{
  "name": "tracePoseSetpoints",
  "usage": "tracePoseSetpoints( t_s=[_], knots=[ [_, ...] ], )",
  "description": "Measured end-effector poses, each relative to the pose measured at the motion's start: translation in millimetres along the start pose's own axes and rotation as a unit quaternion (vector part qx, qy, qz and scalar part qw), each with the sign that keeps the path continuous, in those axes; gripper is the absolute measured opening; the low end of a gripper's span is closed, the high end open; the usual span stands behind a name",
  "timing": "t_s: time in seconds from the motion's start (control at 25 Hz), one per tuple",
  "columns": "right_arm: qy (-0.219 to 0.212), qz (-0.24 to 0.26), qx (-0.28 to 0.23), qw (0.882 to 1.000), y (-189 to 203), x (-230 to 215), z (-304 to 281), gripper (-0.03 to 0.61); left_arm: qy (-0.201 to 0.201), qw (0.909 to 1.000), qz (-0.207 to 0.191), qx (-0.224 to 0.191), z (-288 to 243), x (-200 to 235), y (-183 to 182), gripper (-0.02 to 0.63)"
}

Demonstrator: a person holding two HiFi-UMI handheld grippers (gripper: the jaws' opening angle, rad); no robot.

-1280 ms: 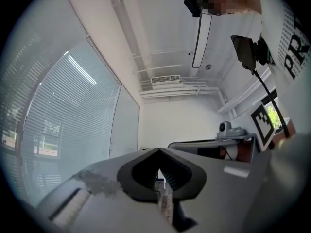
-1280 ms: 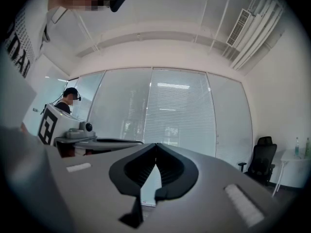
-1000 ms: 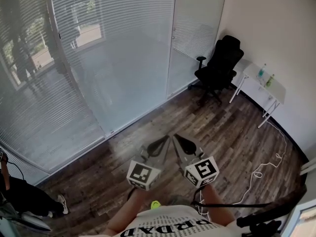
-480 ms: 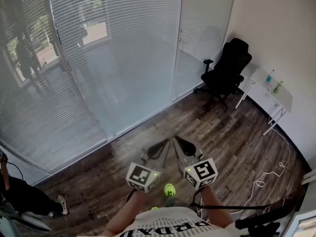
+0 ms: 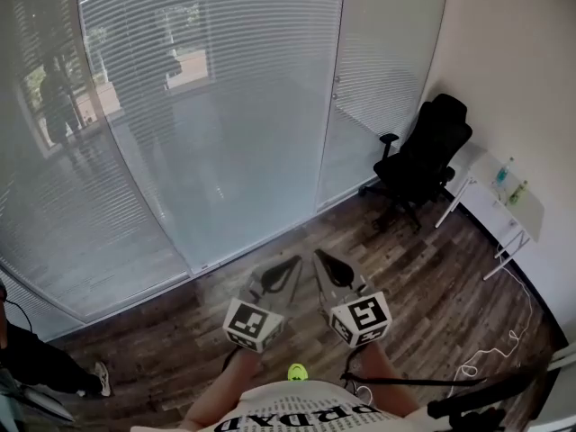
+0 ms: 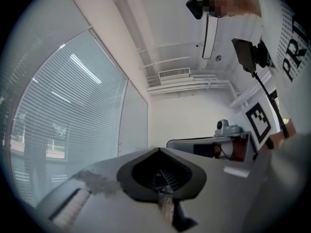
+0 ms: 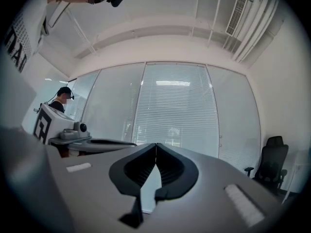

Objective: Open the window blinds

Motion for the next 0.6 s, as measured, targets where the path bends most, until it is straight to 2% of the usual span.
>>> tracePoseSetpoints(
  t_s=[0.32, 0.6],
  knots=[
    [-0.020, 0.010, 0.003, 1.000, 19.9, -47.1, -24.3, 0.009, -0.014, 0.9999, -0.007, -0.003, -55.6, 14.6, 18.5, -0.006],
    [-0.023, 0.005, 0.007, 1.000, 32.2, -78.8, -45.3, 0.009, -0.019, 0.9998, 0.007, -0.006, -89.4, 30.8, 27.1, -0.006]
  ],
)
Point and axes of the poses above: the fingertips, and each gripper's own axes: z backward along the fingers, x to its left, y out of its underside, the point moved 4 cm from there along z, backward along the fingers, and after that the axes turned 8 degrees about y, right-handed, at the moved point
